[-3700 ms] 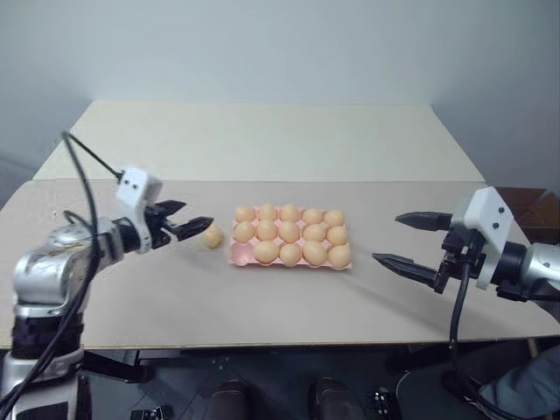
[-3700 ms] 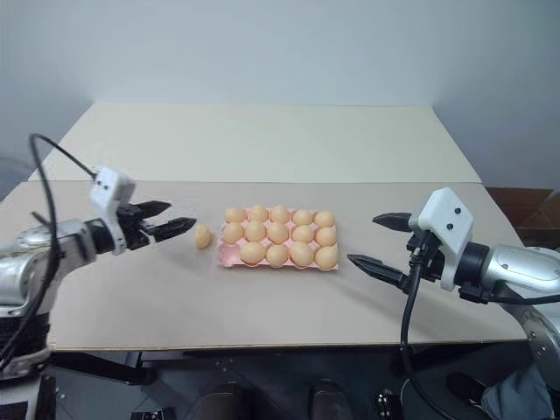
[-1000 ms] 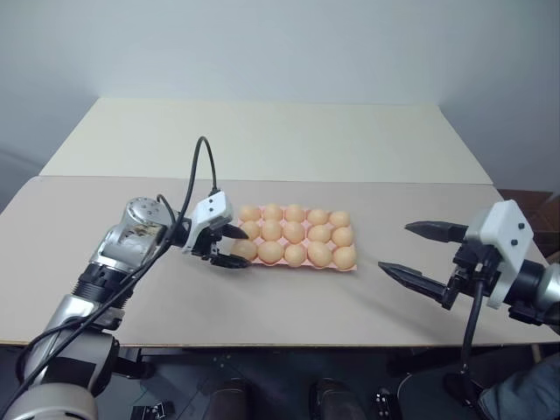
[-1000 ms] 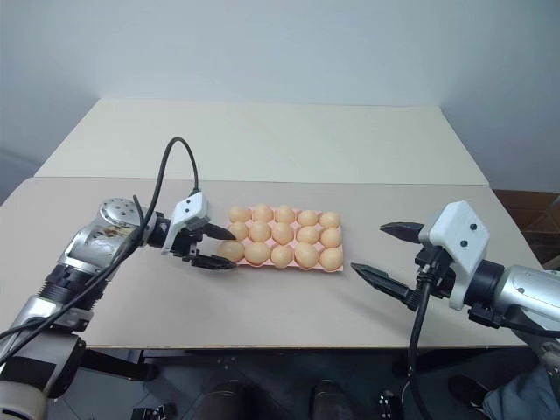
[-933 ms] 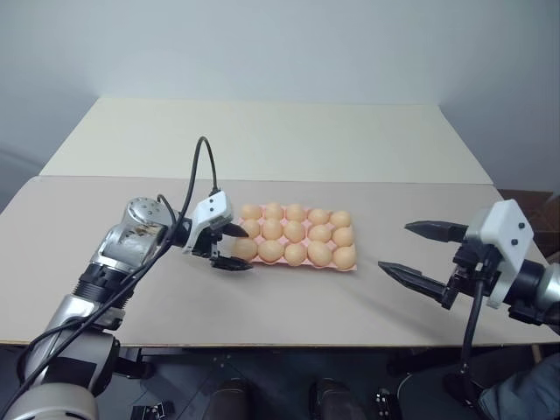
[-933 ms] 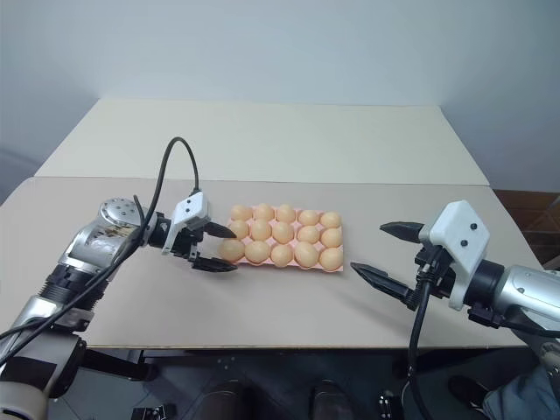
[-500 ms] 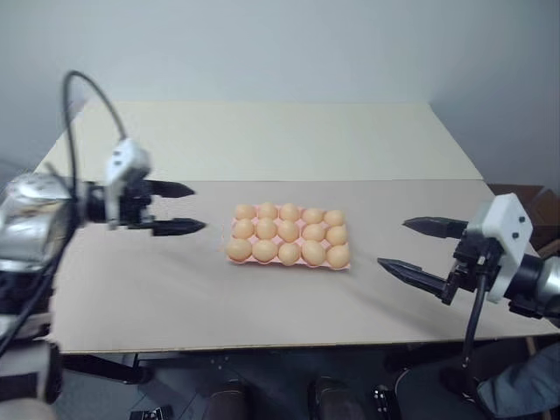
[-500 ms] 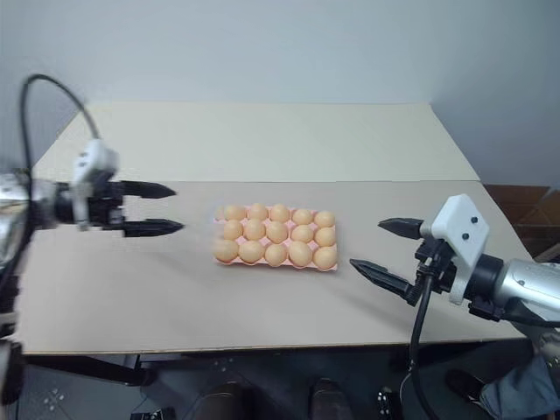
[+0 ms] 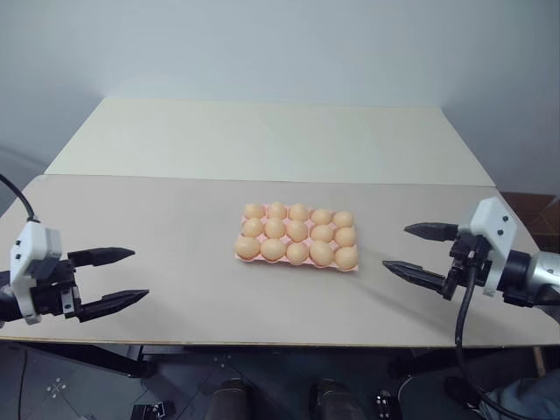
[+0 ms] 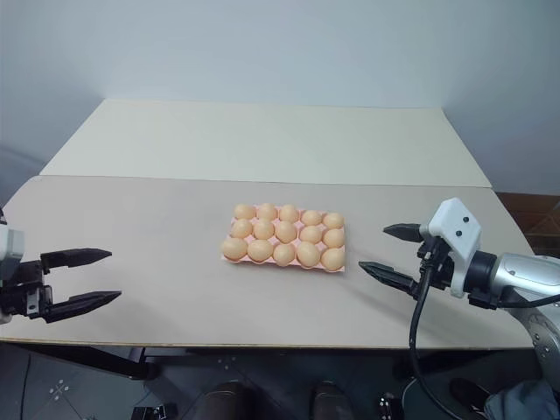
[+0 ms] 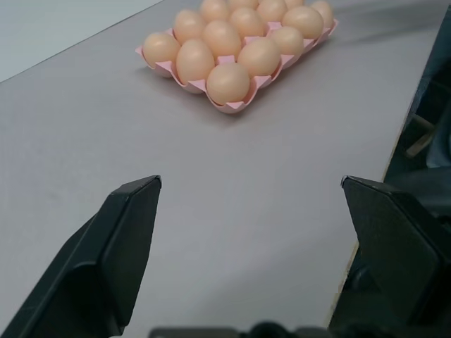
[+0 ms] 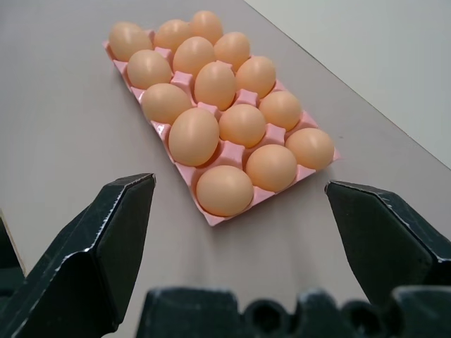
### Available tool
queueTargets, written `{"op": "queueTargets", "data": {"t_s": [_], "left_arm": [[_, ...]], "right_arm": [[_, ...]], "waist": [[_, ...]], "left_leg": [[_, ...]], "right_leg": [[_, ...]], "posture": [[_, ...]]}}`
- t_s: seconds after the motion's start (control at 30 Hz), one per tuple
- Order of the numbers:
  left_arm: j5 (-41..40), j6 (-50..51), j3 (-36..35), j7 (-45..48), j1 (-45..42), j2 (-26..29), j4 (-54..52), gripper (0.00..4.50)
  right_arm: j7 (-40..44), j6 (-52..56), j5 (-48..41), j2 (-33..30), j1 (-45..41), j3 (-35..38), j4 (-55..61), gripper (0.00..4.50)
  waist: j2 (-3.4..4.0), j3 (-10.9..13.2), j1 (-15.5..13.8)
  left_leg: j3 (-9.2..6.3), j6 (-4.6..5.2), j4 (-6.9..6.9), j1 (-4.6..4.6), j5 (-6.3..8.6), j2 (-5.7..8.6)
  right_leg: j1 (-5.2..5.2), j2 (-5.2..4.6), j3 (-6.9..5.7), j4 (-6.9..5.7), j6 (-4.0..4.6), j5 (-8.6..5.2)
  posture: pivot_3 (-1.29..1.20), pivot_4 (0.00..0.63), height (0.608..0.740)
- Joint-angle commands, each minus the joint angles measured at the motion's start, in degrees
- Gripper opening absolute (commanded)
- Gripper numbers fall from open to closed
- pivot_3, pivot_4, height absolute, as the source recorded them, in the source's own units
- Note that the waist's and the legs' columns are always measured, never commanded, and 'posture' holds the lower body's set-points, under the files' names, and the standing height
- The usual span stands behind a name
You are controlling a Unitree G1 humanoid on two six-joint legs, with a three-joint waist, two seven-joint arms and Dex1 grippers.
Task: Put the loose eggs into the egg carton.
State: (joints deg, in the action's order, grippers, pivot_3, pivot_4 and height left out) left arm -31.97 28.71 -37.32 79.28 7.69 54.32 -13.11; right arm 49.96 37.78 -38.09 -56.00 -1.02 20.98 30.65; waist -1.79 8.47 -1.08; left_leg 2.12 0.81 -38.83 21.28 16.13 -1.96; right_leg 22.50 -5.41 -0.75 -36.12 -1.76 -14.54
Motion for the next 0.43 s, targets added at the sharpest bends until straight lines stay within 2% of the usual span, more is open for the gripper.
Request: {"op": "queueTargets", "data": {"t_s": [0.03, 0.43], "left_arm": [[-1.9, -0.8, -1.0, -1.2, -0.5, 0.7, -1.2, 4.47], [-5.4, 0.7, 3.2, -6.1, -6.3, 0.9, -2.7, 4.47]], "right_arm": [[0.8, -1.1, 0.2, -0.8, -0.2, 2.3, 0.5, 4.50], [0.9, 1.1, -2.5, -1.1, 0.2, 4.5, 3.6, 4.50]], "waist": [[0.00, 0.0, 0.3], [0.00, 0.0, 0.5]], "left_leg": [[0.01, 0.00, 0.00, 0.00, 0.00, -0.01], [0.02, 0.00, 0.03, 0.01, 0.00, -0.01]], "right_leg": [[0.01, 0.01, 0.01, 0.00, 0.00, 0.00], [0.03, 0.04, 0.05, 0.02, 0.00, 0.00]], "posture": [[0.00, 0.150, 0.740], [0.00, 0.150, 0.740]]}}
